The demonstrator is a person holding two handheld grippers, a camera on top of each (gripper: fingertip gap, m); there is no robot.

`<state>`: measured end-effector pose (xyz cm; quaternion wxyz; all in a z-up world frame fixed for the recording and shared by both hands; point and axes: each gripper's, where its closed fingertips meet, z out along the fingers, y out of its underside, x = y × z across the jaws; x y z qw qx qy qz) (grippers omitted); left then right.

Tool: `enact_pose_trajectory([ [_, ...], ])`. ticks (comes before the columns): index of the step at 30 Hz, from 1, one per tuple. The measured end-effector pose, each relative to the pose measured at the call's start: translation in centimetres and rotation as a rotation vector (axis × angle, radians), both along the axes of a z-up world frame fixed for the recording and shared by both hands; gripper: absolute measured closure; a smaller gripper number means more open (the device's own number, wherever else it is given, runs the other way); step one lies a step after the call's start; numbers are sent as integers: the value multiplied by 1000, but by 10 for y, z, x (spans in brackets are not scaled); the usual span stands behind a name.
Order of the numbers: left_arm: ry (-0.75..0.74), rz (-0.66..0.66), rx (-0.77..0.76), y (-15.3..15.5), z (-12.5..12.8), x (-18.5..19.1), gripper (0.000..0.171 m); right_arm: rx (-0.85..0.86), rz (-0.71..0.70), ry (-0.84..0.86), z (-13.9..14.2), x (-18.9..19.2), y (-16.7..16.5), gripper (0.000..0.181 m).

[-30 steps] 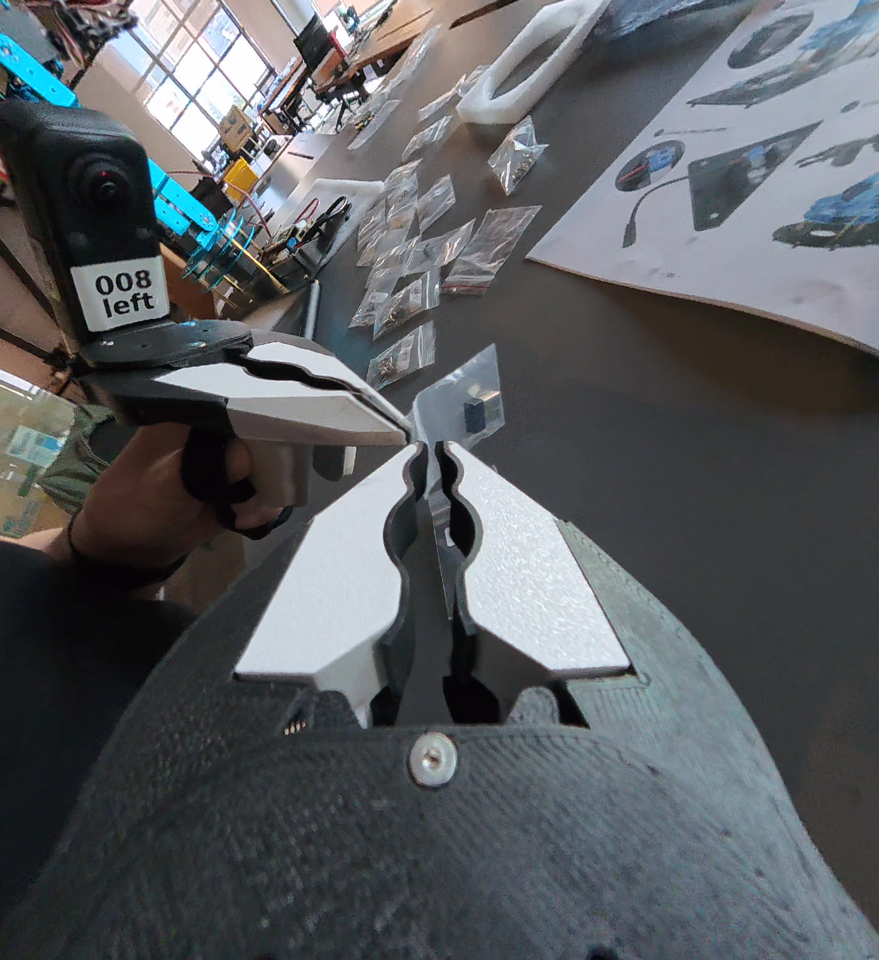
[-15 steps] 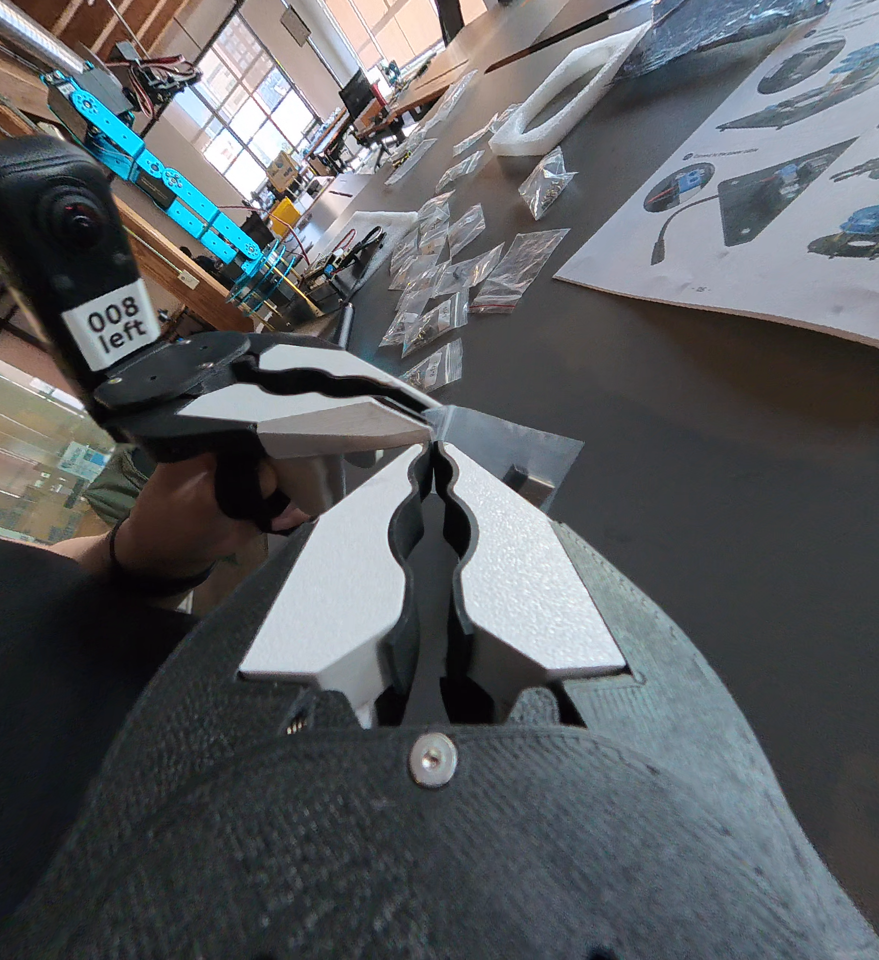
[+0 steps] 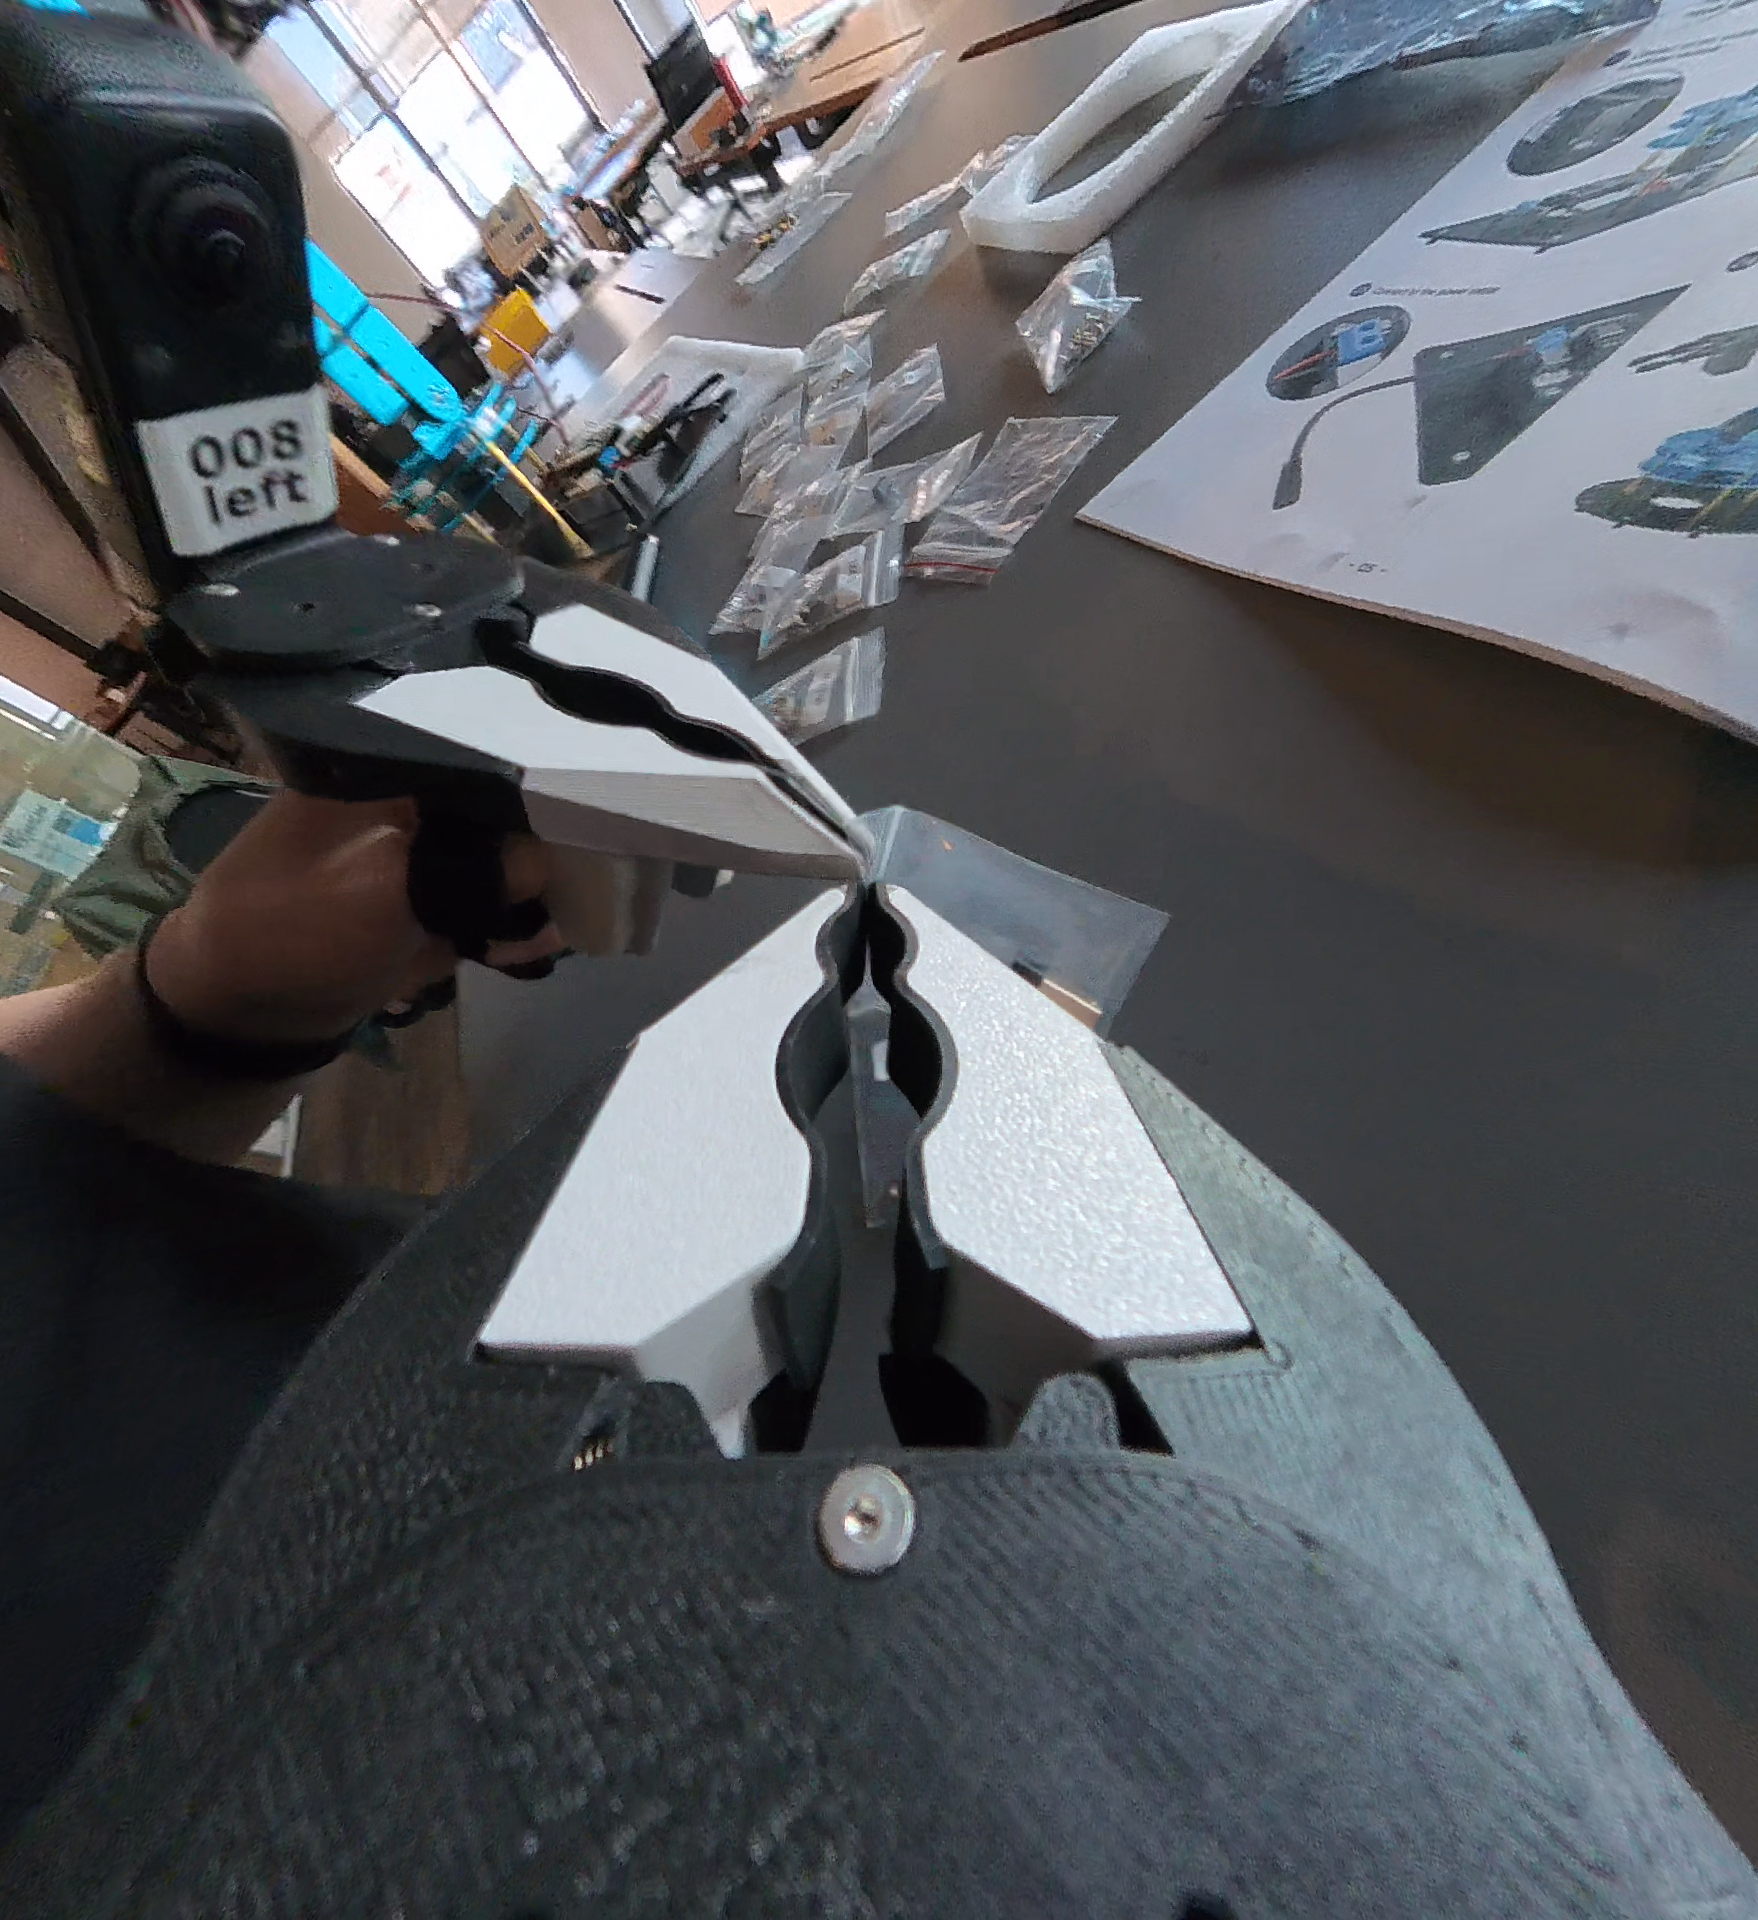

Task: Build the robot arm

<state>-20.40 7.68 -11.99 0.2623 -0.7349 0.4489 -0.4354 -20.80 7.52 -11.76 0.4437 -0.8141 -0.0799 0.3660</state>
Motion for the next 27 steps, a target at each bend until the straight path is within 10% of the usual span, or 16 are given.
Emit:
enact_pose_trajectory([
  [14,275,150,97,36,-14,9,171,-34,-128,-407,-7,28,33,181],
  [21,149,143,128,24,12,22,170,-2,-133,-366,6,34,30,181],
  [23,97,82,193,15,20,22,123,-18,-107,-300,13,36,27,181],
  [27,20,-2,469,7,29,22,89,-40,-47,-178,35,35,17,181],
])
